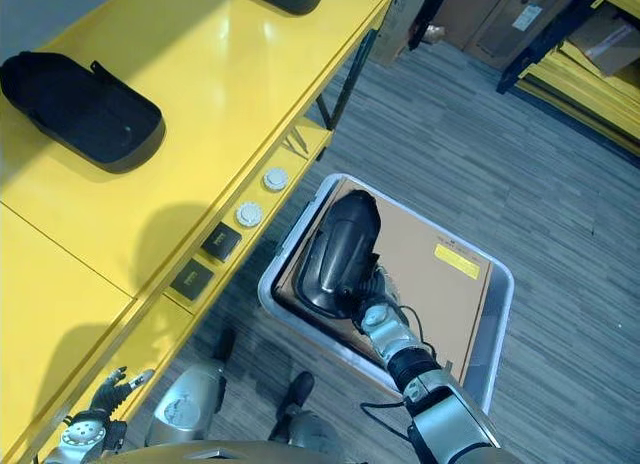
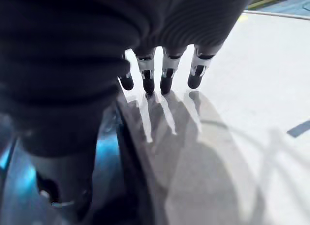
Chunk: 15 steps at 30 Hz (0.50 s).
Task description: Move parts from the plastic box to the shelf.
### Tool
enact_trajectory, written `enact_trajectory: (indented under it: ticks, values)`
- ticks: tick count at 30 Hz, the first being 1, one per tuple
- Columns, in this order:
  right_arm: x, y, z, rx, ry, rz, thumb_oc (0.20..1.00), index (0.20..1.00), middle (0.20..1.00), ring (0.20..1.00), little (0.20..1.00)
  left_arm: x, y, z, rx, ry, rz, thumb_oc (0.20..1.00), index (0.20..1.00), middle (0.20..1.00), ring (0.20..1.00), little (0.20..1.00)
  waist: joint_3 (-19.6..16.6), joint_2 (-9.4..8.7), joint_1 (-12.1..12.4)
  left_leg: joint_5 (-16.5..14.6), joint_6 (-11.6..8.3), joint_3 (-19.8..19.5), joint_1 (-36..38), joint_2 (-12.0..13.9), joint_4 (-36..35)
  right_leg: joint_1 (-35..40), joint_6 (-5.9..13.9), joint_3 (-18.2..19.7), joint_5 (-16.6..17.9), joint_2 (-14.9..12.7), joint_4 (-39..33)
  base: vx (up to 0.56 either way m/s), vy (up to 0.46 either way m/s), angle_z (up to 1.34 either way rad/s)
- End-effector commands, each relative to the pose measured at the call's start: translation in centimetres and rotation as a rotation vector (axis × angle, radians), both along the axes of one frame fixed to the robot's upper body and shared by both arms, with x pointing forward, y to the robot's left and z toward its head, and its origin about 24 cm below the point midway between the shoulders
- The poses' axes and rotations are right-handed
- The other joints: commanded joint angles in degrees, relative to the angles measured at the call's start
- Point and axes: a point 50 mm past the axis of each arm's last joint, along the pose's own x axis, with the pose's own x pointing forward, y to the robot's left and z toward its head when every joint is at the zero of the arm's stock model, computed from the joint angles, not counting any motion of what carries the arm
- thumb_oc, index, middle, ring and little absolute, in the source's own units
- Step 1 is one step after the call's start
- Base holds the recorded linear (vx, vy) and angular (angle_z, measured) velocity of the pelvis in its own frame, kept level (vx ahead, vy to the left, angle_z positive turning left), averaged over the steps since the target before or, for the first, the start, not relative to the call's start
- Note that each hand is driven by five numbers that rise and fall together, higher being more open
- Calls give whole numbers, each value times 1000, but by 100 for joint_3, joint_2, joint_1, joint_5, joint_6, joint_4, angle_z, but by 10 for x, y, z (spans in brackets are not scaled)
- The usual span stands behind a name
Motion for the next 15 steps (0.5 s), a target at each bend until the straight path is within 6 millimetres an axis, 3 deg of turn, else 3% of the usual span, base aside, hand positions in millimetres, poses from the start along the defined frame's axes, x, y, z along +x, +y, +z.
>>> enact_trajectory:
  ticks: [1,2,3,15]
  values:
    - [-20,-8,-24,-45,148,18,658,658,658,658,658,11,5,6,15,-26,-25,1000,1000,1000,1000,1000,-150,213,168,-186,117,41,-17,27,-83,-324,329,290,158,-128,284,-35,-39,7]
    - [-21,-9,-26,-48,154,15,454,454,454,454,454,13,5,7,16,-30,-29,1000,1000,1000,1000,1000,-135,209,181,-185,119,26,-35,21,-76,-328,330,284,161,-127,282,-31,-41,6]
    - [-23,-9,-29,-48,161,11,200,200,200,200,200,15,5,8,18,-34,-37,1000,1000,1000,1000,1000,-114,203,197,-184,122,11,-59,15,-62,-335,333,273,168,-128,282,-26,-37,6]
    - [-25,-19,-30,26,125,-75,200,200,200,200,200,32,9,19,30,-85,-75,1000,1000,1000,1000,1000,6,157,245,-200,135,-23,-164,0,20,-396,354,244,214,-124,285,-19,-27,5]
